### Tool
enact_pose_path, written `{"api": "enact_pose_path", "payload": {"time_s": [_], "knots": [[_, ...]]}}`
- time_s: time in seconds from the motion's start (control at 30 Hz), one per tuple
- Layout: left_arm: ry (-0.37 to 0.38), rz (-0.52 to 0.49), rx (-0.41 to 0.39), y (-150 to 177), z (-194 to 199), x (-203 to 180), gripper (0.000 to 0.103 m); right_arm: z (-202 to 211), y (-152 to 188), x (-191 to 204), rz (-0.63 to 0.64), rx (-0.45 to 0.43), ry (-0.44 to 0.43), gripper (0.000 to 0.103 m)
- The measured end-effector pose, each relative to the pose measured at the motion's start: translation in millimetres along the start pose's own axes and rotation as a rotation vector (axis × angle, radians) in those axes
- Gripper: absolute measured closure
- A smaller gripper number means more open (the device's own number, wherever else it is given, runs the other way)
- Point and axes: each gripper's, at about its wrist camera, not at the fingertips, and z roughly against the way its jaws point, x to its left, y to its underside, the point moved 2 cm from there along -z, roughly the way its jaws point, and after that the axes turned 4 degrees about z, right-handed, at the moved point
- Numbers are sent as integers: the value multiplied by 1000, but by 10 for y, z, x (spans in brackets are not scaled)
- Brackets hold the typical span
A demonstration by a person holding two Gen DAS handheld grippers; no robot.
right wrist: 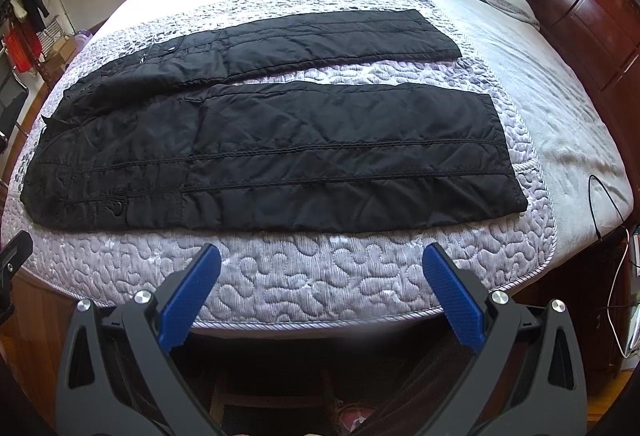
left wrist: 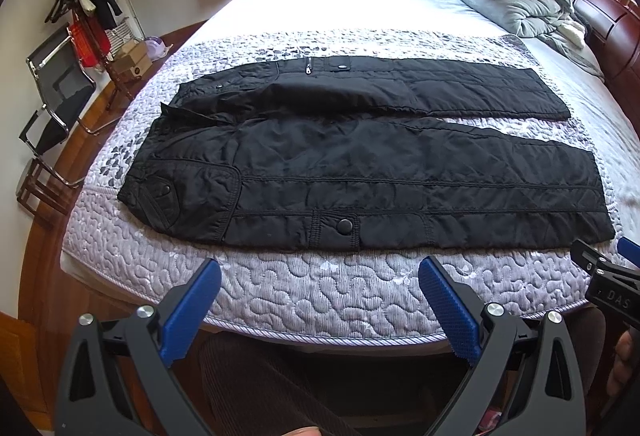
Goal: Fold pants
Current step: 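Lower the right tool onto a pant leg hem while the left tool grips the waistband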
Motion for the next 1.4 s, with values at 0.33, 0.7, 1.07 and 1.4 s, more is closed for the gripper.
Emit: {"api": "enact_pose_path", "payload": {"time_s": [0.33, 0.7, 1.07, 1.4], "knots": [[1, 3, 3, -18, -26, 4, 3, -45, -7, 16, 4, 7, 1, 2], [119, 21, 20, -373, -242, 105, 3, -106, -432, -229, 58, -50, 58, 2], [3, 200, 134, -2185, -1555, 1577, 3, -753, -2199, -1264, 96, -139, 248, 2], [2, 289, 340, -2918, -2925, 2339, 4, -2060, -3031, -1973, -85, 62, 83, 2]]}}
